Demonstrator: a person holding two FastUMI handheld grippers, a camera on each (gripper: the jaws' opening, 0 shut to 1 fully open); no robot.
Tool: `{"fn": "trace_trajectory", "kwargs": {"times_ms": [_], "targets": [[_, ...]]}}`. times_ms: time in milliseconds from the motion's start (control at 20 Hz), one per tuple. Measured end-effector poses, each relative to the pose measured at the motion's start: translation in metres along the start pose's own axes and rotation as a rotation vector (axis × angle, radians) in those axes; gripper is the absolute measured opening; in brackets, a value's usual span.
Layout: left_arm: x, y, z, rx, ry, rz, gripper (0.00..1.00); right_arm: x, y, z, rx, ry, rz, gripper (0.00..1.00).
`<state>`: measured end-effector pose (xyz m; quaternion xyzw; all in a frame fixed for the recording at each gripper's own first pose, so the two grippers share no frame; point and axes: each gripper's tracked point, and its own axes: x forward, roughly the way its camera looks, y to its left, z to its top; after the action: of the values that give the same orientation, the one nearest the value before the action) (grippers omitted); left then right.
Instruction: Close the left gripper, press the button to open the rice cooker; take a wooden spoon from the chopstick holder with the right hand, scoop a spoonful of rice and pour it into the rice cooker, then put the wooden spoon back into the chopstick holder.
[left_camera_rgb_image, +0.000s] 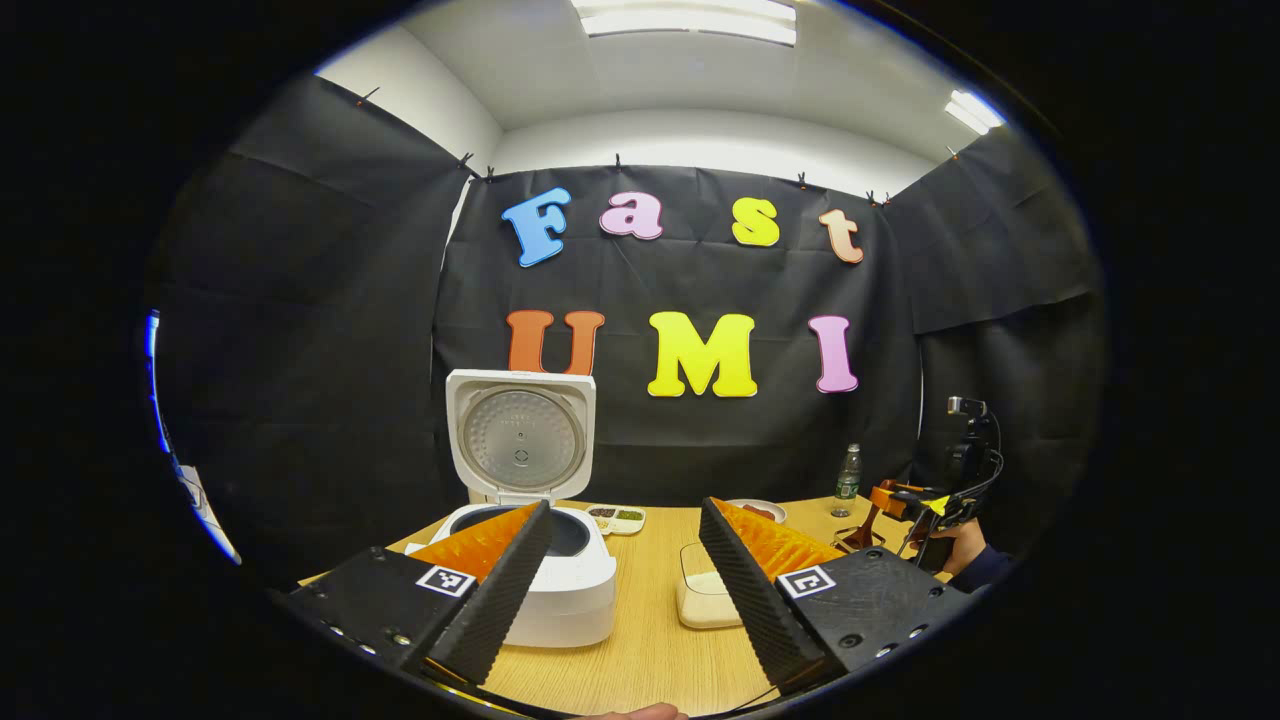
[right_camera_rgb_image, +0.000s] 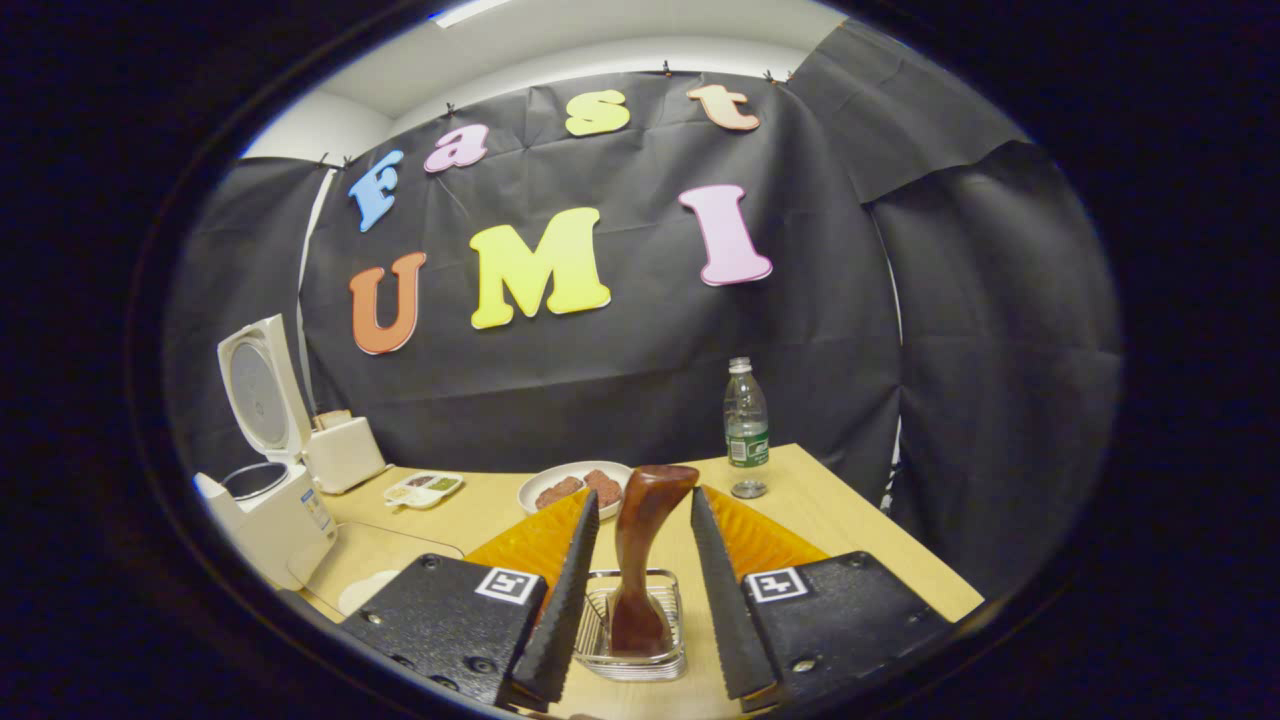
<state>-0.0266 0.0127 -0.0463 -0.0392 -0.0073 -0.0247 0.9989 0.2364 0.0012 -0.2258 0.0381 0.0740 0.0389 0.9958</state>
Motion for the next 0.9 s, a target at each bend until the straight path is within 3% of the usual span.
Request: {"fn": "trace_trajectory", "kwargs": {"times_ms": [150, 250, 650, 900], "targets": [[0.002, 0.008, 0.008, 0.01, -0.007, 0.01, 0.94, -0.028, -0.01, 0.025, -0.019, -0.05, -0.067, 0.94], [0.003, 0.015, 0.016, 0.016, -0.016, 0.023, 0.94, -0.05, -0.014, 0.044, -0.027, -0.091, -0.114, 1.0], [0.026, 0.043, 0.047, 0.026, -0.02, 0.046, 0.94, -0.165, 0.03, 0.085, -0.056, -0.125, -0.057, 1.0], [0.058, 0.067, 0.076, 0.047, -0.032, 0.057, 0.94, -0.221, 0.066, 0.093, -0.078, -0.143, 0.037, 1.0]]}}
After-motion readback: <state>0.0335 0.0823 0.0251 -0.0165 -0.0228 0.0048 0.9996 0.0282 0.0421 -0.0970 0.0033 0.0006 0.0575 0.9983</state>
